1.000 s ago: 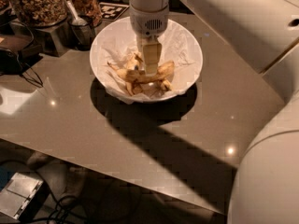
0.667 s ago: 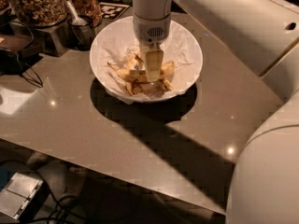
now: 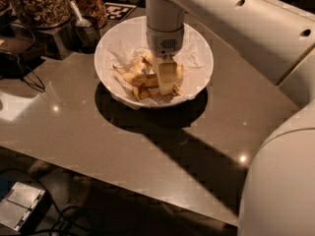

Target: Pick banana from white bowl

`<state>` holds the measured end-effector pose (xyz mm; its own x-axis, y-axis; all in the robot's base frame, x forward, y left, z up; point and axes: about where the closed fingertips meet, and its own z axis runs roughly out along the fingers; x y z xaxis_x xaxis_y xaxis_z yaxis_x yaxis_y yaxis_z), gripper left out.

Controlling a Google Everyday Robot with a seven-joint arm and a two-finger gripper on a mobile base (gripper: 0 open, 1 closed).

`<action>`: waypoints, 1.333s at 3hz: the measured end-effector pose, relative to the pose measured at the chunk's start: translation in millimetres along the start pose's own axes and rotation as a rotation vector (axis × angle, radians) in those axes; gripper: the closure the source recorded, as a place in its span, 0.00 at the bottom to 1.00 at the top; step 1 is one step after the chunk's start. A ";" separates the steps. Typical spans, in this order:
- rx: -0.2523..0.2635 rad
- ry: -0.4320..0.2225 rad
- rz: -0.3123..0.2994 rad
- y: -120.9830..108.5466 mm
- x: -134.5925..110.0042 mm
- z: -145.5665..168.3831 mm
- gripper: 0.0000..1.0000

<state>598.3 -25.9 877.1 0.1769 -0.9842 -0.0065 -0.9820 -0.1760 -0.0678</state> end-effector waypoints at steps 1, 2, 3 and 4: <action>0.028 -0.014 -0.001 -7.6 -4.1 0.9 0.60; 0.045 -0.022 -0.001 -12.5 -6.5 2.2 0.82; 0.067 -0.036 0.007 -13.5 -6.6 0.1 1.00; 0.133 -0.066 0.058 3.8 -0.3 -19.8 1.00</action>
Offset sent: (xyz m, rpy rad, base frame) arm 0.0056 0.0043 -0.0003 0.0149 -0.0204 0.0012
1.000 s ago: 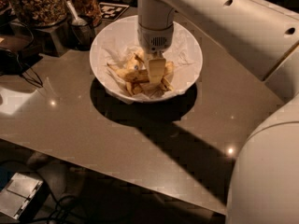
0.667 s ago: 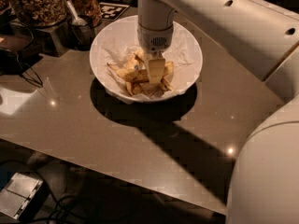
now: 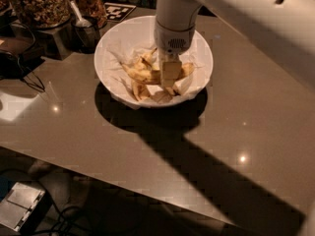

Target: Pick banana from white bowl

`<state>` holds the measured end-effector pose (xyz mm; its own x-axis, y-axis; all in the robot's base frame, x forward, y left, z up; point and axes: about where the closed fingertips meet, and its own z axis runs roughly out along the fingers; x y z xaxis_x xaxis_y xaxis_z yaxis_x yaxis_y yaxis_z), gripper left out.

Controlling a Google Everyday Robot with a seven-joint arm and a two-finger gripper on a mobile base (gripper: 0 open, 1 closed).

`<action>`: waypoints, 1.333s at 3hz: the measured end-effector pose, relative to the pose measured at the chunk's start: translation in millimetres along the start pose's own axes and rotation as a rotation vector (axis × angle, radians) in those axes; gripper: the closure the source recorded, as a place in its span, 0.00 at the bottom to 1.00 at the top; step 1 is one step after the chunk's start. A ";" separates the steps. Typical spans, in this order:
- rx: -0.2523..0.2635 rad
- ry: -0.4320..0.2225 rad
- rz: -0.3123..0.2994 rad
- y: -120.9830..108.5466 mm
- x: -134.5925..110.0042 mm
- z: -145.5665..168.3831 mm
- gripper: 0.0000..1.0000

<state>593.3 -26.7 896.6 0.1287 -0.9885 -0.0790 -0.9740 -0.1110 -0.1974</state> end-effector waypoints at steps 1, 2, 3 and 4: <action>0.091 -0.027 0.054 25.8 7.4 -38.4 1.00; 0.160 -0.038 0.077 48.6 10.4 -71.6 1.00; 0.212 -0.048 0.100 75.5 14.8 -98.9 1.00; 0.245 -0.067 0.142 106.1 21.0 -116.9 1.00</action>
Offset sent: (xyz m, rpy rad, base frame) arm -0.0973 -0.0362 0.0969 0.1014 -0.2268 -0.1148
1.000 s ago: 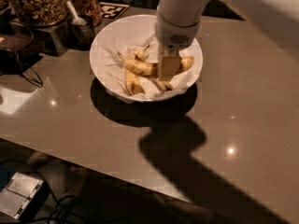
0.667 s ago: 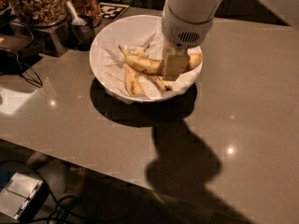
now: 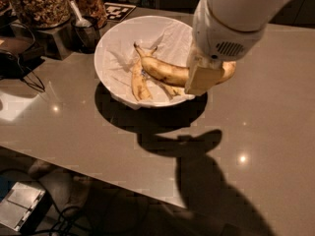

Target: Pick banana from white bowl

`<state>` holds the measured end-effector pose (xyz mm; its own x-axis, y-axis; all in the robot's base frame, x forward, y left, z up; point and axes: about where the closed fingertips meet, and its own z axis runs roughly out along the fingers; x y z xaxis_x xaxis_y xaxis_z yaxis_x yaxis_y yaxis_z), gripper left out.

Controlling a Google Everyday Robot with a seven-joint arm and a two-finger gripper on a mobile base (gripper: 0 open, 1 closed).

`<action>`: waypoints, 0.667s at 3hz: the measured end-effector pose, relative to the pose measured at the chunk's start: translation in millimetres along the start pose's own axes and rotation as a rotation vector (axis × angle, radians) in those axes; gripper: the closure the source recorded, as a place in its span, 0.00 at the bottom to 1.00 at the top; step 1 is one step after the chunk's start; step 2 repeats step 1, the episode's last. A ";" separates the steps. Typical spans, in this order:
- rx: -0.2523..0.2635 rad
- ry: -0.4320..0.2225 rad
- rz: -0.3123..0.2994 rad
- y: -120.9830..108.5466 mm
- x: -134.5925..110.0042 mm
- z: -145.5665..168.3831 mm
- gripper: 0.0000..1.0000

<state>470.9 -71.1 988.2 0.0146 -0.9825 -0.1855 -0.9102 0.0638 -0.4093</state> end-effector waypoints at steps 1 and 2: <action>0.016 -0.024 0.043 22.9 8.3 -13.1 1.00; 0.016 -0.024 0.043 22.9 8.3 -13.1 1.00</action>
Offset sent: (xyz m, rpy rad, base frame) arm 0.0000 0.0000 0.0000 0.0000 0.0000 0.0000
